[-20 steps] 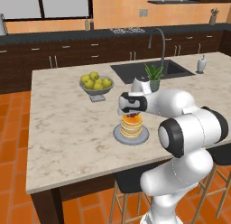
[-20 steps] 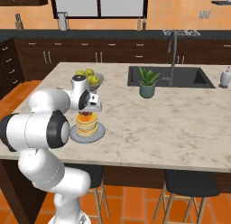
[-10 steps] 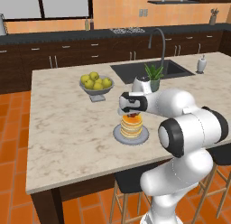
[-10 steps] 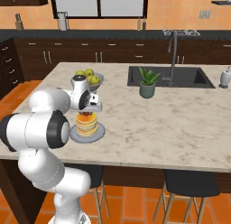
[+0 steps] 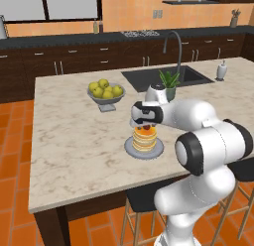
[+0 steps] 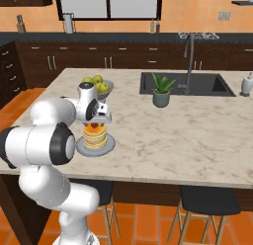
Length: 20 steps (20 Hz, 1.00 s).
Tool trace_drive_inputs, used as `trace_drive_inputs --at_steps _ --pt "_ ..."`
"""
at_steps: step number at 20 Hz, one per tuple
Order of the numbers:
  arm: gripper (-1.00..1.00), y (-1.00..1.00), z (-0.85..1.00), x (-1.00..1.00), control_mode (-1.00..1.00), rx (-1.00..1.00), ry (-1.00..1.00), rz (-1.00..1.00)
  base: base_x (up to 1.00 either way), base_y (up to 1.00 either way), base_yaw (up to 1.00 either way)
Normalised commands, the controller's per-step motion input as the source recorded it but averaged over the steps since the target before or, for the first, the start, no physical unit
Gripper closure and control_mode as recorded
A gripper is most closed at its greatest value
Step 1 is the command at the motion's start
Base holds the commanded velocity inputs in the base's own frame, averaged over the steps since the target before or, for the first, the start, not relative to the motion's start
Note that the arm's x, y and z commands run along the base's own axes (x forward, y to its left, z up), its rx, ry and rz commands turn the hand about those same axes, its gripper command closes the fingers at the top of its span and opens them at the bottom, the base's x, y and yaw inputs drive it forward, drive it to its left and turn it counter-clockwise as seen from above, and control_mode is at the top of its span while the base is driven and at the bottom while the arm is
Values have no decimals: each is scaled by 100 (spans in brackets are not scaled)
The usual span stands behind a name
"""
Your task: Take the strawberry from the fridge and place it on top of the pancake, located on the dining counter.
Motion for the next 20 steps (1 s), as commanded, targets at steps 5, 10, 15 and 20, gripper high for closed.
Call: trace_drive_inputs --at_steps 5,10,15,20 --pt "-100 0 17 -3 -100 0 0 0 0 0 0" --pt "-100 -16 36 -20 -100 5 0 0 0 0 0" --pt "-100 -69 33 -77 -100 18 0 2 0 0 0" --pt "-100 -63 36 -100 -100 24 0 1 0 0 0"
